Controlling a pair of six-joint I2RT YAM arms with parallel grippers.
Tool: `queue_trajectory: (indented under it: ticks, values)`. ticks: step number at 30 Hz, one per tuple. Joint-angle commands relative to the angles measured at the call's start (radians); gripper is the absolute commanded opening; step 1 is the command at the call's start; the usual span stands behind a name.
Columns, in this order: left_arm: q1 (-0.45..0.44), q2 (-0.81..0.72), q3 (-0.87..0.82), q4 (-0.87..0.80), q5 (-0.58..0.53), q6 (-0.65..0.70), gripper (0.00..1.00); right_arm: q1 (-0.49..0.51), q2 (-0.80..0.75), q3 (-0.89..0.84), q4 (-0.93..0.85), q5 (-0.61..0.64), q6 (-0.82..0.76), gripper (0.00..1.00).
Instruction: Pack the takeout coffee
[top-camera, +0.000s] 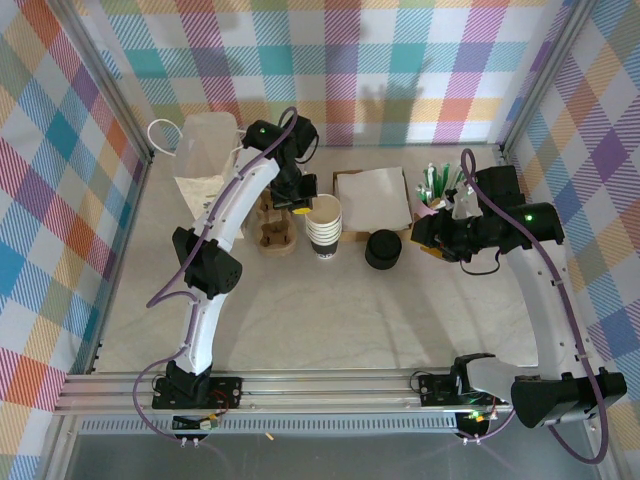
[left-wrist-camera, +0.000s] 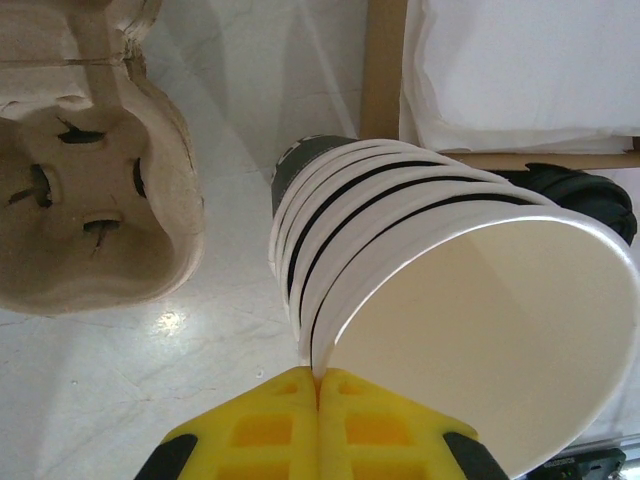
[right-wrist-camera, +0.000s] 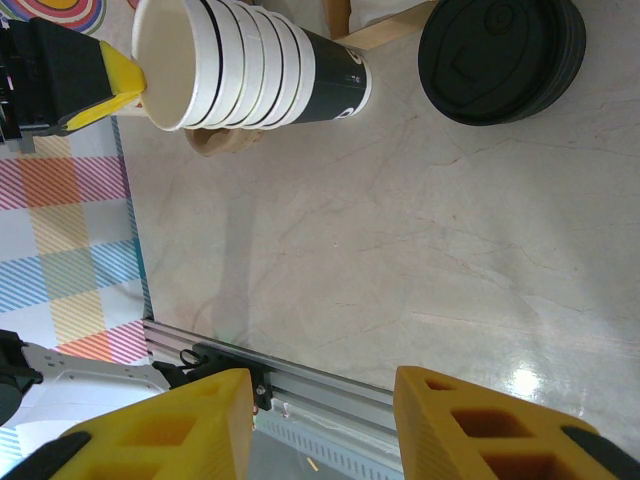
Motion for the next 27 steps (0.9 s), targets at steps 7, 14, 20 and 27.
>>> queue_trajectory:
  ticks: [7,14,20,27]
  values:
    - [0.014,-0.022,0.017,-0.024,0.040,-0.024,0.00,0.006,-0.020,-0.006,0.000,-0.025,-0.003,0.42]
    - [0.022,-0.033,0.018,-0.015,0.048,-0.036,0.00,0.005,-0.019,-0.005,0.000,-0.025,-0.003,0.42]
    - [0.032,-0.038,0.019,-0.004,0.073,-0.051,0.00,0.006,-0.016,0.001,0.002,-0.031,-0.003,0.42]
    - [0.041,-0.042,0.025,0.006,0.099,-0.072,0.00,0.006,-0.005,0.019,-0.010,-0.032,-0.015,0.42]
